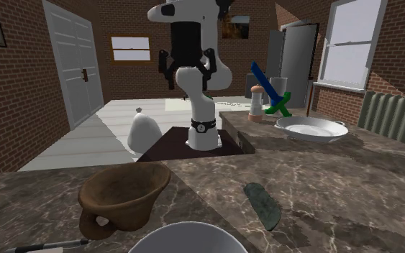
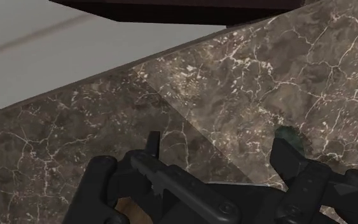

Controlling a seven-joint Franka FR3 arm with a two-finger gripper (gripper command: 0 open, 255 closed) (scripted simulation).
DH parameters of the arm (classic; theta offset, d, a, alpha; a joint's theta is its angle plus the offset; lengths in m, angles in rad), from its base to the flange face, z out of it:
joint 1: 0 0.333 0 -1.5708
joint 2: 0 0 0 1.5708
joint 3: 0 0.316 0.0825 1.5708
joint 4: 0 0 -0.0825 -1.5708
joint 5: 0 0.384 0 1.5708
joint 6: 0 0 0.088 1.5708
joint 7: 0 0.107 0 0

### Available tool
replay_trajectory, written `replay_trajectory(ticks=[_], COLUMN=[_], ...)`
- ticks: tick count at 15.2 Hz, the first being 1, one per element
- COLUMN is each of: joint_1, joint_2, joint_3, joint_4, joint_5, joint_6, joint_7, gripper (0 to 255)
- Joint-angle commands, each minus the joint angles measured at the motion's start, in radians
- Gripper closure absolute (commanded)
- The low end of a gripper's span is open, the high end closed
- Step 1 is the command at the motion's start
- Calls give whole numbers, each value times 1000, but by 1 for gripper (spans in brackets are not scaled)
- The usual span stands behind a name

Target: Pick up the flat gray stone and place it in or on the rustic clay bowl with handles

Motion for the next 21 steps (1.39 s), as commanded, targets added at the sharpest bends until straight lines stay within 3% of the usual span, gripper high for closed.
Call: replay_trajectory(ticks=[1,11,21], joint_1=[17,86,150], joint_2=[73,412,758], joint_3=[13,78,136], joint_4=[17,146,376], joint_5=[11,42,21], joint_6=[57,268,386], joint_7=[-1,-15,-13], gripper=[0,0,0])
